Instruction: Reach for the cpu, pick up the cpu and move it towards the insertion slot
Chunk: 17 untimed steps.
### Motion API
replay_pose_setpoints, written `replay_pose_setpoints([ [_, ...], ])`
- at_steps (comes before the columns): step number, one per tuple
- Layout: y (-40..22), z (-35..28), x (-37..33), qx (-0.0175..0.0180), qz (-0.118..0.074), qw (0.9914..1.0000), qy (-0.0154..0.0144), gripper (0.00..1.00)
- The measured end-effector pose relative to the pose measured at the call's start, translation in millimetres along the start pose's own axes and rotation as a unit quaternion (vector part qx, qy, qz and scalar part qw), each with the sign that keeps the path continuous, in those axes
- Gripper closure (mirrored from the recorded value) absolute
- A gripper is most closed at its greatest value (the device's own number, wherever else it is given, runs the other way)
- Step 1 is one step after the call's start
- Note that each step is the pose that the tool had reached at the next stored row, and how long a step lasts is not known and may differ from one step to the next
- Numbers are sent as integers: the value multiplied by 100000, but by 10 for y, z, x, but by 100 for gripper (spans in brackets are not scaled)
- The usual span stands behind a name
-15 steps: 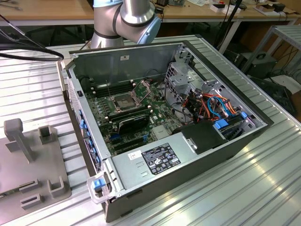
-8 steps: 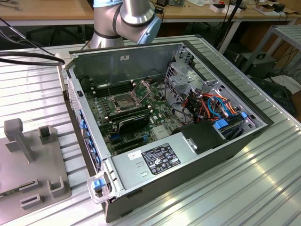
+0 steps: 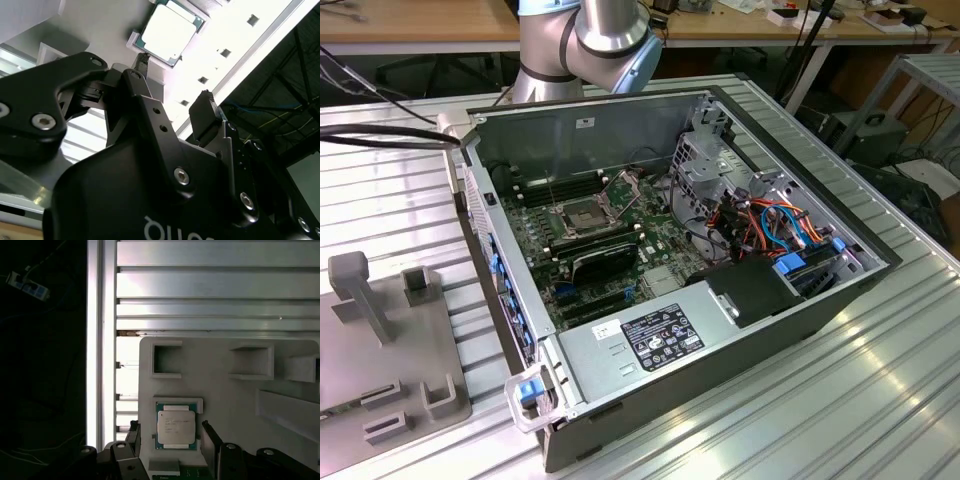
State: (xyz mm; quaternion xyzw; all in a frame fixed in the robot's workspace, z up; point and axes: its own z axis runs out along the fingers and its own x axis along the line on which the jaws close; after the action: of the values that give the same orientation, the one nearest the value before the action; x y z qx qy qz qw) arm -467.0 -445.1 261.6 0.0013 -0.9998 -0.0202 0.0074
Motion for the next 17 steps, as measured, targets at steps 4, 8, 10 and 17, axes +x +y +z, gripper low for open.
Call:
replay_pose_setpoints([
  [4, -21, 63, 0, 1, -1, 100000, 8, 40],
  [8, -44, 99, -1, 84, 10, 100000, 1, 40],
  [10, -45, 113, -10, 162, 10, 100000, 4, 40],
  [17, -62, 212, -29, 229, 76, 100000, -107, 39],
])
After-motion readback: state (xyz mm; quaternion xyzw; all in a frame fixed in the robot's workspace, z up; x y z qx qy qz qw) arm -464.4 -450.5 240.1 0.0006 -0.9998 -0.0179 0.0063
